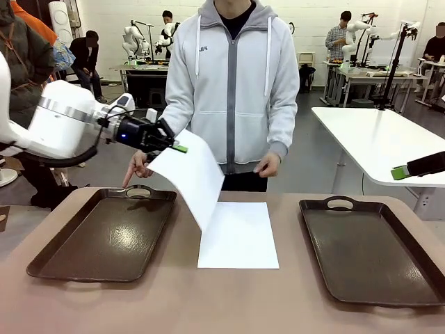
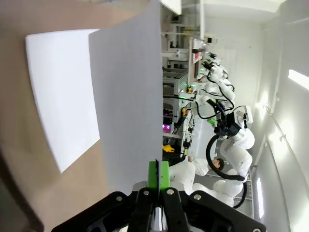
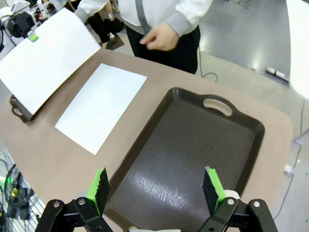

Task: Sort the A4 documents.
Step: Place the A4 Paper in the designated Handle tray.

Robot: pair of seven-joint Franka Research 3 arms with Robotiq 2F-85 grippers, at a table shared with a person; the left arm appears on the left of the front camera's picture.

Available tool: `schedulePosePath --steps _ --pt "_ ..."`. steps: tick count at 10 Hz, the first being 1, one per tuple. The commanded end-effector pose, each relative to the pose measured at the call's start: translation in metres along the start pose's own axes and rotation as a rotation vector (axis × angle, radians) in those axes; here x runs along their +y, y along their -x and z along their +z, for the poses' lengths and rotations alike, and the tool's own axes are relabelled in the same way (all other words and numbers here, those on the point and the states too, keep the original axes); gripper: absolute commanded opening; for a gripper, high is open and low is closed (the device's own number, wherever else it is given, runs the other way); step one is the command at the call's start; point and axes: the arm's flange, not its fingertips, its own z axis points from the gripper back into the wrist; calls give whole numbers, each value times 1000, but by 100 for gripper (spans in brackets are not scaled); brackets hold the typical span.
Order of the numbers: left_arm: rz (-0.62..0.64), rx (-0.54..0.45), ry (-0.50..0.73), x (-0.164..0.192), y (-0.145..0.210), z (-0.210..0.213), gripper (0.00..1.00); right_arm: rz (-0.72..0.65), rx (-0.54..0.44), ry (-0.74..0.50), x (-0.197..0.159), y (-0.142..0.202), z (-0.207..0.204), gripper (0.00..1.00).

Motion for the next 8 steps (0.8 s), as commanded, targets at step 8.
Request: schedulePosePath --steps 8 --pt "-37 -120 -133 73 55 64 1 -7 -4 -14 -1 1 -2 100"
